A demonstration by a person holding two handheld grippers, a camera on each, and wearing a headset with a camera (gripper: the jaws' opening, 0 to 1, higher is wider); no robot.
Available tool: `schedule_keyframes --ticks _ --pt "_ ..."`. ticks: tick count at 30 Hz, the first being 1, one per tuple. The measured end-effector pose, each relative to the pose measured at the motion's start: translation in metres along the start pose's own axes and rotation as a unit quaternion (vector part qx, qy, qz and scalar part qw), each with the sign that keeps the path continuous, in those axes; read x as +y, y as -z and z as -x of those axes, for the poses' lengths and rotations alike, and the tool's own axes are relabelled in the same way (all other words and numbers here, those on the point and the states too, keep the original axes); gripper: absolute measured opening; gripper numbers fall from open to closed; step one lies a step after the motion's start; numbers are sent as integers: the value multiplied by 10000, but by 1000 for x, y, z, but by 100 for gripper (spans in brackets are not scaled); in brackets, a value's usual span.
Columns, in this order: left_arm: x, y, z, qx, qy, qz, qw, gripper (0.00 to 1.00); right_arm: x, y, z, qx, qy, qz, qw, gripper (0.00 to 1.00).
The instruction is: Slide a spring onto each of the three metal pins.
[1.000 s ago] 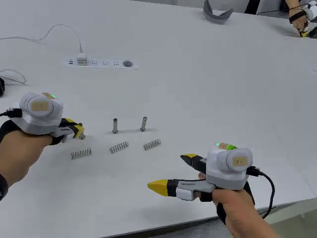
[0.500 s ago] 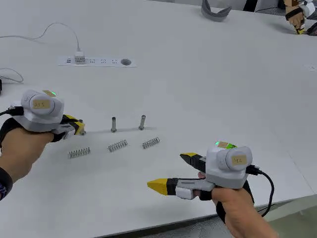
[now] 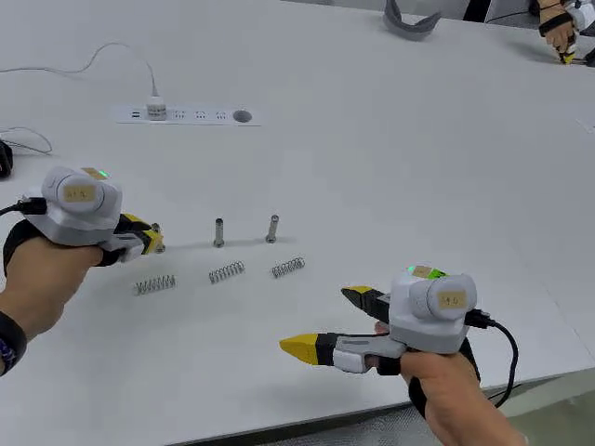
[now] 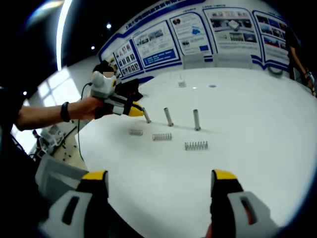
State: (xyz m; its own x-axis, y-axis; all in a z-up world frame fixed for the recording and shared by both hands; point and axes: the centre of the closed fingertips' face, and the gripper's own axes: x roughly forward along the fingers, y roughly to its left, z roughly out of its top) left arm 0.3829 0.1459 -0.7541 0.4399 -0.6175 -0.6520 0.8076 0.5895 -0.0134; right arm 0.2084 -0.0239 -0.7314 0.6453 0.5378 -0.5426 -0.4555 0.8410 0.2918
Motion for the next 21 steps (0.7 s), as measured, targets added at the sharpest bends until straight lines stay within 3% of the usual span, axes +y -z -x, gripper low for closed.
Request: schedule_keyframes --ticks 12,21 --pt "-9 29 21 23 -30 363 9993 31 -2 -1 -5 -23 -27 5 10000 87" --pt "-13 39 39 -52 -102 551 9984 41 -1 -4 -11 37 -92 133 9999 86"
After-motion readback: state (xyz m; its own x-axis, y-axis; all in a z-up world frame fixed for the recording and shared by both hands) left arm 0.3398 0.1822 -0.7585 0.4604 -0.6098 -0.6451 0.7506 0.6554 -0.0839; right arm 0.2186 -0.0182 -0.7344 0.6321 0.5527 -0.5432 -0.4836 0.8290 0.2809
